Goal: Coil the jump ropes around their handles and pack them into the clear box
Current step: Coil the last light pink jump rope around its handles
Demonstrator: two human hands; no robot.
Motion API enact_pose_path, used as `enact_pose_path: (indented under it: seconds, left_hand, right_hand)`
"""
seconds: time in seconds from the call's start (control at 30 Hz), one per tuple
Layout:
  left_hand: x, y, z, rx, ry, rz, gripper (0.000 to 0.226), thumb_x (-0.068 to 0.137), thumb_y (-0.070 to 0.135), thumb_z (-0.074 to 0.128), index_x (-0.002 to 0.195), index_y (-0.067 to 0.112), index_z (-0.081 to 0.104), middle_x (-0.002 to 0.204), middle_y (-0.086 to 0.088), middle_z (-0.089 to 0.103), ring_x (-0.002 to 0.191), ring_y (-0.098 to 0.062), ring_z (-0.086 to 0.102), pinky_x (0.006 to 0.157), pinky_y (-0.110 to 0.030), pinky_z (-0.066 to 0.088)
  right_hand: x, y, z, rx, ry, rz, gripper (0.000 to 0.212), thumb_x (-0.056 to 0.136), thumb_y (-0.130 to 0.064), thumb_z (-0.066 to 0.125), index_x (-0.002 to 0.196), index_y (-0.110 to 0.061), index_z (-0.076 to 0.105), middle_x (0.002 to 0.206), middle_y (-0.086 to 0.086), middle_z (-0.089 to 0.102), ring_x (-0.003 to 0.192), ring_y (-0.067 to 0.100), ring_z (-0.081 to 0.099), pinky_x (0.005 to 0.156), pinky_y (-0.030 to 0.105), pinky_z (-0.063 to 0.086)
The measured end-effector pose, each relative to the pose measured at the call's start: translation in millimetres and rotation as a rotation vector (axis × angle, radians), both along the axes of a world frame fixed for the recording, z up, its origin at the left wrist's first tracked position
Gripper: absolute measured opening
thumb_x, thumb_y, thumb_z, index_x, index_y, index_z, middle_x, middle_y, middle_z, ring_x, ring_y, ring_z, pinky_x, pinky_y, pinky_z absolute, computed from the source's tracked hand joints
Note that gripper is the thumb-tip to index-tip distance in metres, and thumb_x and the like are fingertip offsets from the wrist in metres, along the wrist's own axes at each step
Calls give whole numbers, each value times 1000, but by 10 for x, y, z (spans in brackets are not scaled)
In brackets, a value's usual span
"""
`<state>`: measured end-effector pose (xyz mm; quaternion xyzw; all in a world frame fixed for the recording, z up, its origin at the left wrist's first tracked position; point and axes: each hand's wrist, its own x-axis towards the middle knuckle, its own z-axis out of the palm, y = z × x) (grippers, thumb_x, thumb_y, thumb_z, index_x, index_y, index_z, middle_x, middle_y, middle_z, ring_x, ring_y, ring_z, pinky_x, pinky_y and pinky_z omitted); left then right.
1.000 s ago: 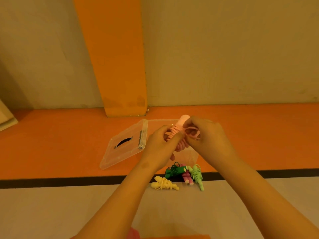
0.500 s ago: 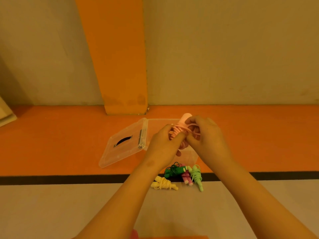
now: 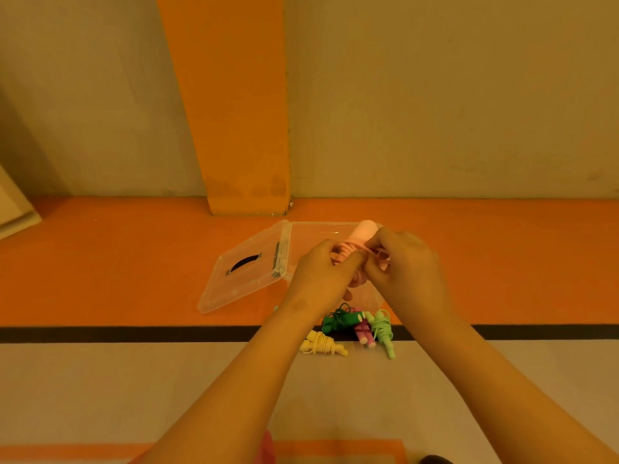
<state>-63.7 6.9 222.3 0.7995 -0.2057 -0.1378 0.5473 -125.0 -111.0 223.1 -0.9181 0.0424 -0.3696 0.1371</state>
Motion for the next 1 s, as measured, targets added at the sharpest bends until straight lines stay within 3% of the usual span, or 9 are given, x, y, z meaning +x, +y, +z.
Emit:
enact_pose_path:
  seconds: [0.13,0.23,0.37,0.53,0.63,0.87,1.0]
  left_hand:
    - [-84,-39,-11,-50,45,10,24,96,34,51,106,14,57,87,-6,67,40,-7,57,37,-13,35]
    - [-123,-15,-12,-80,43,1,23,96,31,53,105,11,57,89,-9,66,38,-6,54,37,-14,36]
    - [-135,61,-57,-35,-61,0,22,92,32,59,98,11,60,85,-8,67,43,-7,55,44,-20,43]
    - [-184,39,-128,-49,3,23,24,91,36,60,97,13,61,84,-8,69,54,-15,58,57,-31,48]
    - [-169,0,-77,-91,43,28,26,92,32,59,100,8,60,86,-12,68,45,-13,58,47,-23,46]
    - [-83,-50,22,-61,38,-48,23,95,30,54,103,8,55,85,-9,67,42,-12,58,38,-16,37]
    - [-9,-20,35,-19,15,-117,22,96,32,54,104,12,56,83,-5,69,49,-16,62,42,-16,39]
  right_hand:
    - [-29,15,6,-20,-40,6,17,69,2,71,77,-6,59,77,7,60,77,27,56,51,33,43]
    - [-45,-12,25,80,-3,42,14,73,1,71,80,-5,61,84,9,62,82,26,58,59,32,45]
    - [-65,-73,-7,212,140,15,18,76,-4,72,84,-11,58,89,5,58,78,16,53,57,13,36]
    - [-76,-28,-17,198,224,-7,18,78,-5,69,87,-14,56,87,1,57,83,20,54,64,34,46]
    - [-71,-23,22,176,184,-29,15,80,-5,66,93,-11,61,91,5,63,87,23,56,69,40,50]
    - [-64,-130,118,118,137,-11,23,77,-10,68,98,-17,63,97,5,64,85,19,61,66,35,52]
    - [-38,-150,143,249,155,44,24,78,-12,68,93,-26,57,95,1,63,80,13,62,64,35,53]
